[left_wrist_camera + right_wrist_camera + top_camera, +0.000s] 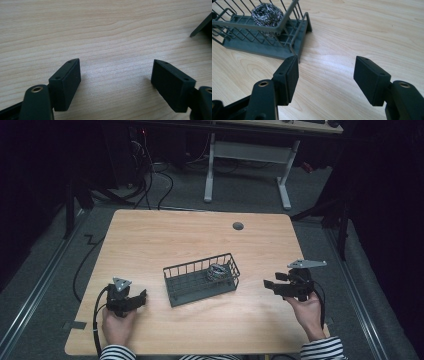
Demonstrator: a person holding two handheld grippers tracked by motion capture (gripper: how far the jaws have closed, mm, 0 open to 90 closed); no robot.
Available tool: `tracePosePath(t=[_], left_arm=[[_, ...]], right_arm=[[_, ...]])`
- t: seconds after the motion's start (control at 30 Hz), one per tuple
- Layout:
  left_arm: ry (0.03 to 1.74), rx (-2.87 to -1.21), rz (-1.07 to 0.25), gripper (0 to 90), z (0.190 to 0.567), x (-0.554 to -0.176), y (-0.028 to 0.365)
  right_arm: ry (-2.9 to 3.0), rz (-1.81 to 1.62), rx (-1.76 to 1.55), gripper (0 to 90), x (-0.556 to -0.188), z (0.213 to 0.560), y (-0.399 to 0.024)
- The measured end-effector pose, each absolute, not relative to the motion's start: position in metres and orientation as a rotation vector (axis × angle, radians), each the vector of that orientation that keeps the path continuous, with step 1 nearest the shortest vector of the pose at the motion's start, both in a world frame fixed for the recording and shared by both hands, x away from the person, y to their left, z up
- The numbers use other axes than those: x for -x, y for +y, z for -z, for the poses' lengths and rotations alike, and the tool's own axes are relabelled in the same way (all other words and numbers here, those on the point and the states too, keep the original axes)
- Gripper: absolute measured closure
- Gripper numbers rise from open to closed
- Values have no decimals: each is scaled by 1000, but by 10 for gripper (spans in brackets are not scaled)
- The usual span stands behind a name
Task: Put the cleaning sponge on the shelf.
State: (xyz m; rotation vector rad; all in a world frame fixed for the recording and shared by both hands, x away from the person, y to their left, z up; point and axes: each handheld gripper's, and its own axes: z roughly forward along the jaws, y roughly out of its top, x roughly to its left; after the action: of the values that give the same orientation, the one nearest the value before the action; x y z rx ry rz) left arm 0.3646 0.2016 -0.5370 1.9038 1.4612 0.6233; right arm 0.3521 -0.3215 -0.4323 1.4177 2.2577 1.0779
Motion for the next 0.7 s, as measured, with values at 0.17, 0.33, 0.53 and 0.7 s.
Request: tracePosePath(t=[0.17, 0.33, 0.53, 0.7], left_arm=[[1461, -1904, -623, 242, 537, -365, 202], [1461, -1904, -623, 243, 537, -365, 202], [1461, -1904, -623, 243, 537, -365, 202], [1461, -1904, -623, 242, 537, -365, 202]], right_arm=[[2240, -1081, -1451, 368, -348, 444, -327], [2230, -1079, -1467, 366, -345, 454, -331], [2225, -1075, -1492, 362, -343, 466, -333], [2217, -1058, -1509, 359, -342, 479, -333]])
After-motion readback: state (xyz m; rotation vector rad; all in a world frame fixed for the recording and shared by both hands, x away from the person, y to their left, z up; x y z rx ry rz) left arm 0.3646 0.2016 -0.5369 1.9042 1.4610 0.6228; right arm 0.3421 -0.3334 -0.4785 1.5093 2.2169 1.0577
